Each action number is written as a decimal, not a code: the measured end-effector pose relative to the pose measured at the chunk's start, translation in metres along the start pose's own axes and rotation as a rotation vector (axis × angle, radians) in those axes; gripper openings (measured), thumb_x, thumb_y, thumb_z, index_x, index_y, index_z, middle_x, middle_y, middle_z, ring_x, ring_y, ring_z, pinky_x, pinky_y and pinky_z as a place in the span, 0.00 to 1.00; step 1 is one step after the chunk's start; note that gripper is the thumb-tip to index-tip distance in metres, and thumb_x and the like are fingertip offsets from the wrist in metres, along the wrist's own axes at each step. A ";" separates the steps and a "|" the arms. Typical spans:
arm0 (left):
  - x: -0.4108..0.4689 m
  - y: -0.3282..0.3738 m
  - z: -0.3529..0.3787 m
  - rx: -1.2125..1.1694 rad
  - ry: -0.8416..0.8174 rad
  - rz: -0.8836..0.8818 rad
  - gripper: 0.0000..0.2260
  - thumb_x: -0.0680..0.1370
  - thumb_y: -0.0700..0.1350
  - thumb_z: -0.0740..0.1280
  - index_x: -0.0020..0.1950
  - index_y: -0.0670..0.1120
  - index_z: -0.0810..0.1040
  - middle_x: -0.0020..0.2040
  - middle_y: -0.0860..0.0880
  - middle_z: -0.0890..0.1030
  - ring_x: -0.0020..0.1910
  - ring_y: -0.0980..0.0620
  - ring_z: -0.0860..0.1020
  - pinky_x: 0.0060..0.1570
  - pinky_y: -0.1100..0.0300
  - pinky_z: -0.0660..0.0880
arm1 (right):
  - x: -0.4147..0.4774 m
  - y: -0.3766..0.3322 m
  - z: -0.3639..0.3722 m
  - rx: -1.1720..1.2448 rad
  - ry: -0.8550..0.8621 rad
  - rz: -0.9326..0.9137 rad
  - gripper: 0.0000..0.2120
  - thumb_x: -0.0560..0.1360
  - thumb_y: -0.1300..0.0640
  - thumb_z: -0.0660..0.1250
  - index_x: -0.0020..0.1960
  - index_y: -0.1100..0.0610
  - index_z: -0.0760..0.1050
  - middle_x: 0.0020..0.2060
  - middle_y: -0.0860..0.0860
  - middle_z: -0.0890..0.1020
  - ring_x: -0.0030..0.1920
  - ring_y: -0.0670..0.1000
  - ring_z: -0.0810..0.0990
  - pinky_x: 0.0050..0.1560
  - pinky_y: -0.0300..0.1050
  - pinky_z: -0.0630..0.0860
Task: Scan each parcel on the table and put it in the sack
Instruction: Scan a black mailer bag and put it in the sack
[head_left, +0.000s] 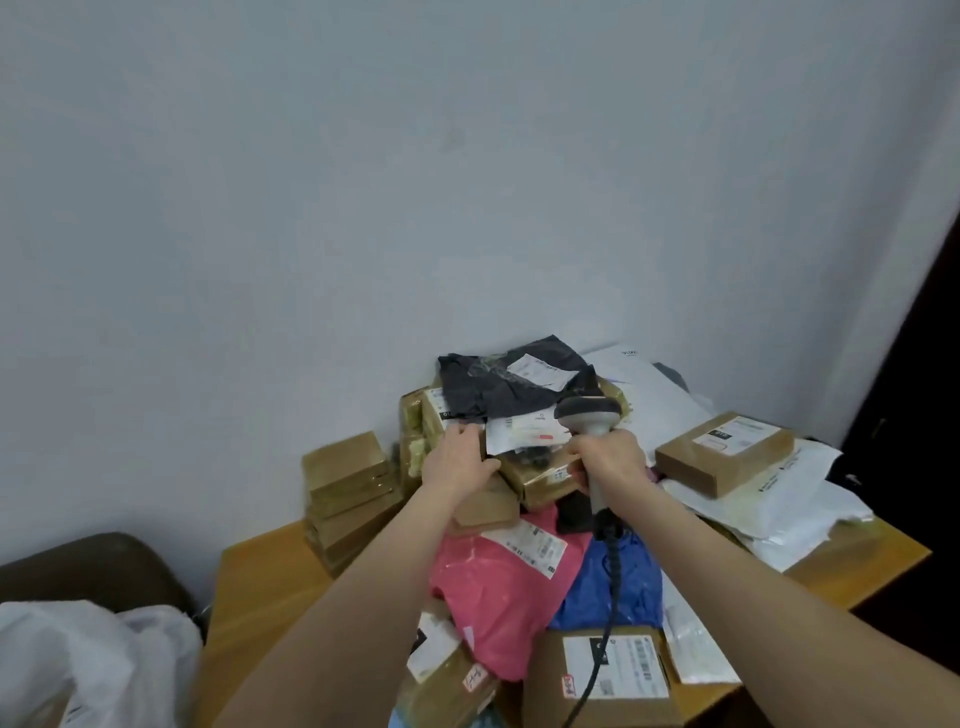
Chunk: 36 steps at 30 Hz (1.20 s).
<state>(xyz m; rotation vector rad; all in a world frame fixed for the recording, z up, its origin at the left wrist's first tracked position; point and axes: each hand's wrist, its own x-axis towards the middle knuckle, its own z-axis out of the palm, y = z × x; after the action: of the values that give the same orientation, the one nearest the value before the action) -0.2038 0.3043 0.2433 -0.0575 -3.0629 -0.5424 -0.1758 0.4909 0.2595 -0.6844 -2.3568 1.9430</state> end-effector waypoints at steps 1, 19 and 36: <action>0.013 0.002 0.000 0.022 0.017 0.007 0.26 0.77 0.53 0.67 0.73 0.48 0.65 0.70 0.47 0.66 0.65 0.47 0.72 0.54 0.51 0.74 | 0.011 -0.004 0.000 0.009 0.006 -0.001 0.05 0.66 0.61 0.70 0.33 0.62 0.78 0.22 0.53 0.80 0.24 0.53 0.78 0.34 0.47 0.78; 0.169 -0.050 0.001 0.159 0.180 0.160 0.10 0.80 0.45 0.62 0.56 0.53 0.82 0.53 0.55 0.80 0.54 0.53 0.75 0.48 0.57 0.73 | 0.163 -0.036 0.027 0.167 -0.035 0.050 0.07 0.71 0.63 0.70 0.35 0.63 0.76 0.22 0.54 0.78 0.21 0.50 0.74 0.29 0.43 0.75; 0.103 -0.107 0.017 -0.444 0.005 -0.461 0.36 0.73 0.55 0.72 0.76 0.47 0.60 0.70 0.45 0.70 0.67 0.43 0.71 0.66 0.47 0.69 | 0.150 -0.013 0.090 -0.012 -0.328 0.044 0.12 0.69 0.58 0.75 0.43 0.58 0.72 0.42 0.53 0.78 0.43 0.53 0.77 0.46 0.50 0.76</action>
<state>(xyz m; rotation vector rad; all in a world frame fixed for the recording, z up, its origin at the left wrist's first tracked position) -0.3112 0.2126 0.1943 0.6481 -2.8779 -1.2273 -0.3411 0.4562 0.2113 -0.4503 -2.5519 2.2114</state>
